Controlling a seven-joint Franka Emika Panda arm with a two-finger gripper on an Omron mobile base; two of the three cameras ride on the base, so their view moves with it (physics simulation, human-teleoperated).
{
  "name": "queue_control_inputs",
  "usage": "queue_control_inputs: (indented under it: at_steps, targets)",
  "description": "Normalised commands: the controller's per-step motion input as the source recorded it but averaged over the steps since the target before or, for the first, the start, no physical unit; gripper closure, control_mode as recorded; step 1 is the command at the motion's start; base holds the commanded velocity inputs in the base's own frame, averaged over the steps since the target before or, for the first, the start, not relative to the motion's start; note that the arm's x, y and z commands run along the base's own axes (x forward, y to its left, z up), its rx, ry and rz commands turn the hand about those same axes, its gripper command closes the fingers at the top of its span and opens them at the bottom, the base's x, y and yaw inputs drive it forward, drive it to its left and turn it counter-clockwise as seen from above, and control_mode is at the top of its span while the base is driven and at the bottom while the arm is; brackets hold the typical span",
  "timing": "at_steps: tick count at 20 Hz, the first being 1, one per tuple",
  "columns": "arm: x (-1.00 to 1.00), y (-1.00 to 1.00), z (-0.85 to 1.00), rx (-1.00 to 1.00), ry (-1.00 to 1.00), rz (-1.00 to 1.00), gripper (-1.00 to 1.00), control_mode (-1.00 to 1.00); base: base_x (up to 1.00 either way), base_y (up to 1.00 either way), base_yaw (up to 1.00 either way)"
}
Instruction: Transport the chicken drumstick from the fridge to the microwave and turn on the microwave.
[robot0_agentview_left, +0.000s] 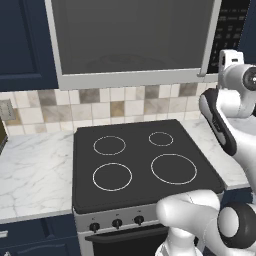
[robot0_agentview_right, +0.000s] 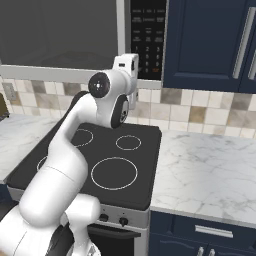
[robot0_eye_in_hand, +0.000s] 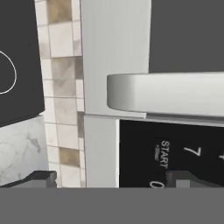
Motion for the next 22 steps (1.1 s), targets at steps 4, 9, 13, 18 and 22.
queue_control_inputs:
  at_steps: [4, 9, 13, 18, 22]
  targets:
    - [0.23, 0.0, -0.05, 0.0, 0.0, 0.0, -1.0, -1.0, 0.0, 0.0, 0.0]
    - [0.18, 0.0, -0.1, 0.0, 0.0, 0.0, -1.0, -1.0, 0.0, 0.0, 0.0]
    - [0.14, 0.0, -0.16, 0.0, 0.0, 0.0, -1.0, -1.0, 0.0, 0.0, 0.0]
    - [0.22, 0.01, -0.12, 0.0, 0.0, 0.0, -1.0, -1.0, 0.0, 0.0, 0.0]
    - [0.2, 0.11, -0.11, 0.0, 0.0, 0.0, -1.0, -1.0, 0.0, 0.0, 0.0]
